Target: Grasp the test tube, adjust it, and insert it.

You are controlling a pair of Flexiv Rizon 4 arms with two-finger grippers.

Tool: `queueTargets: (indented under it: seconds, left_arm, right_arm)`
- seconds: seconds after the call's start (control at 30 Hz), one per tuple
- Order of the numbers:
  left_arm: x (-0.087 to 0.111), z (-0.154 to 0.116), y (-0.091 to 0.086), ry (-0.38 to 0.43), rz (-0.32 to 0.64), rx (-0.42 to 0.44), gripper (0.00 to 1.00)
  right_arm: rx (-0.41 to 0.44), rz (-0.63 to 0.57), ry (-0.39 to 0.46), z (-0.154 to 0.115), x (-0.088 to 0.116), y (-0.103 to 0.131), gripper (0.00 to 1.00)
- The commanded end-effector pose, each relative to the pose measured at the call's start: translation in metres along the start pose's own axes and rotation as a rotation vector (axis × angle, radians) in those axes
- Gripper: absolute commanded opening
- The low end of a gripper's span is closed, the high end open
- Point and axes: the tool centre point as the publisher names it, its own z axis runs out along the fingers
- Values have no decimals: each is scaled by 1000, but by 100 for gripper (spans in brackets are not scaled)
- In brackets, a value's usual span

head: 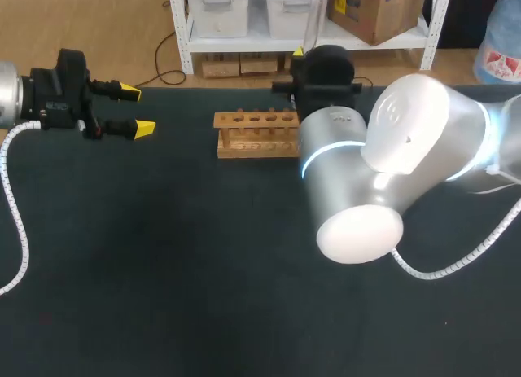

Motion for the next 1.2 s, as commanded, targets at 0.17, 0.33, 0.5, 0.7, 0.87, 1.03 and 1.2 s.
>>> queueTargets:
  seconds: [0.17, 0.33, 0.5, 0.7, 0.87, 1.03, 1.2]
  left_arm:
    - [1, 0, 0, -5, 3, 0, 100]
    - [1, 0, 0, -5, 3, 0, 100]
    - [1, 0, 0, -5, 3, 0, 100]
    - [1, 0, 0, -5, 3, 0, 100]
    - [1, 0, 0, -5, 3, 0, 100]
    - [1, 0, 0, -5, 3, 0, 100]
    - [1, 0, 0, -5, 3, 0, 100]
  right_arm:
    - [-150, -37, -235, 7, 14, -9, 0]
    - [-164, -56, -227, 5, 18, -12, 0]
    - [-175, -69, -218, 1, 19, -15, 0]
    - [-194, -81, -199, -5, 19, -15, 0]
    - [-212, -91, -173, -8, 21, -15, 0]
    - [-226, -103, -154, -11, 22, -14, 0]
    - [-243, -119, -131, -11, 30, -12, 0]
